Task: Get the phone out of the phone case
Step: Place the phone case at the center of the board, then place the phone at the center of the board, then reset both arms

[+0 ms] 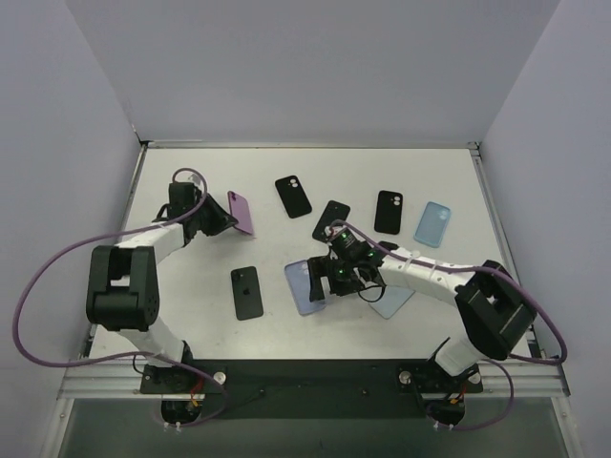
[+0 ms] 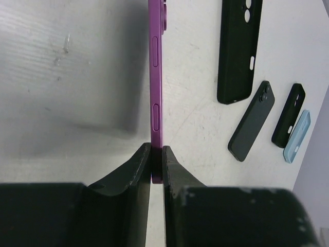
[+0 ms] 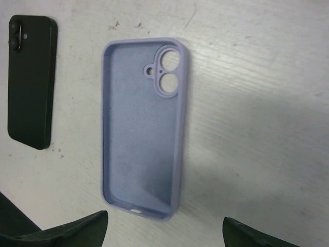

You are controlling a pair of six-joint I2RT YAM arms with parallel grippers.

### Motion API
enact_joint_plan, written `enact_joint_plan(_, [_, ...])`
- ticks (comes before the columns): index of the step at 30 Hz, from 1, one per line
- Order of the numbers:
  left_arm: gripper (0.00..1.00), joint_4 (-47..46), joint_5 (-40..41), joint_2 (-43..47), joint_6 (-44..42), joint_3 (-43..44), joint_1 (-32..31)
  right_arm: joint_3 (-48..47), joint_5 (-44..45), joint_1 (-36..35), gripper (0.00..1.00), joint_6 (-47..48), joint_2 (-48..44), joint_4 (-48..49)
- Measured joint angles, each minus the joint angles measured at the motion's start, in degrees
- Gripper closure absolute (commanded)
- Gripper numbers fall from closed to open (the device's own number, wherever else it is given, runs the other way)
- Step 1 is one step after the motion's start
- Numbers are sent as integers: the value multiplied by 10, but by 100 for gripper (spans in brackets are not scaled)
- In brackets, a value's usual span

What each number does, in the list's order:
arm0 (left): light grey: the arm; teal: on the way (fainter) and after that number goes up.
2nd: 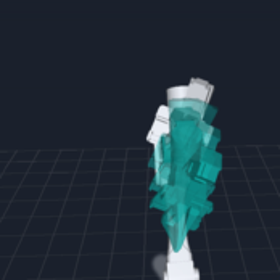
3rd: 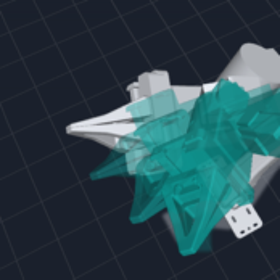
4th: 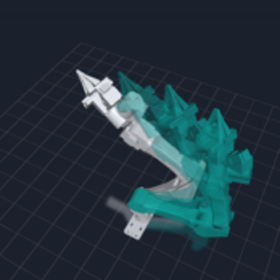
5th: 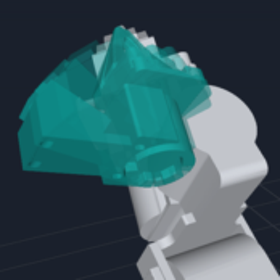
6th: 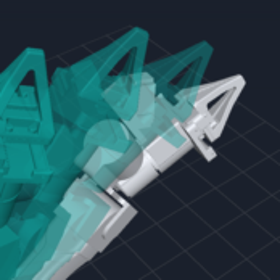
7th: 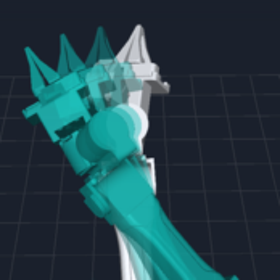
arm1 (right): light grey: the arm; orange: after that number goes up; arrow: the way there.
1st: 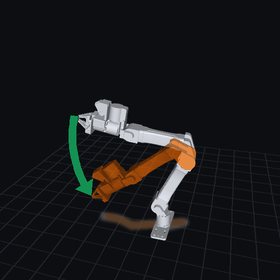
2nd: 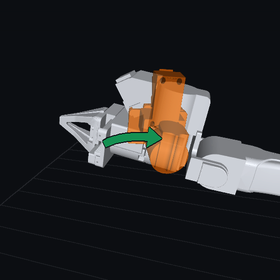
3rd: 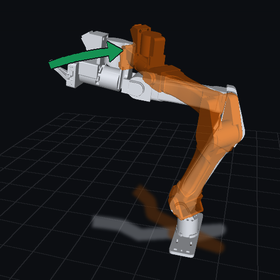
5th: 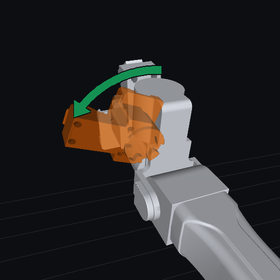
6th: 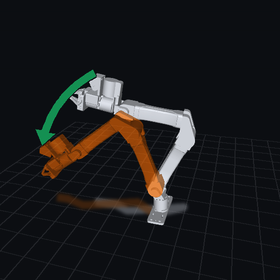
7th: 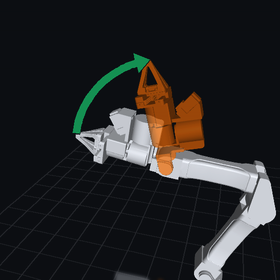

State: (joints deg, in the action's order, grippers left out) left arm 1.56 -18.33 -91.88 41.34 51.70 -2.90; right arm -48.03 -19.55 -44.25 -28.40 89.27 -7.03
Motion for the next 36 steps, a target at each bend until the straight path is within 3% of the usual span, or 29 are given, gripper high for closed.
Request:
enact_joint_plan(2, [100, -18, -12, -39, 5, 15, 6, 1, 43, 0, 10, -2, -24, -21])
enact_joint_plan(4, [91, -27, -26, -70, 6, 29, 7, 1, 90, 2, 7, -9, -59, -40])
enact_joint_plan(5, [77, -27, -32, -80, 6, 39, 7, 1, 115, 3, 4, -12, -79, -48])
enact_joint_plan(8, [51, -26, -44, -102, 3, 66, 7, -3, 180, 12, 2, -19, -134, -75])
enact_joint_plan(9, [37, -24, -46, -104, 2, 73, 7, -6, 196, 15, 2, -20, -146, -83])
enact_joint_plan(13, [12, -13, -48, -105, -5, 87, 6, -43, 263, 24, 2, -21, -174, -126])
enact_joint_plan(19, [7, 61, -30, -89, -37, 110, -14, -81, 307, 33, 2, -20, -183, -153])
enact_joint_plan(25, [7, 140, 0, 17, -74, 100, -34, -85, 322, 35, 2, -21, -181, -167])
enact_joint_plan(30, [7, 167, 8, 161, -101, 33, -34, -85, 322, 35, 2, -26, -173, -170])
enact_joint_plan(36, [7, 212, 4, 257, -116, -59, -34, -85, 322, 37, 3, -30, -172, -173])
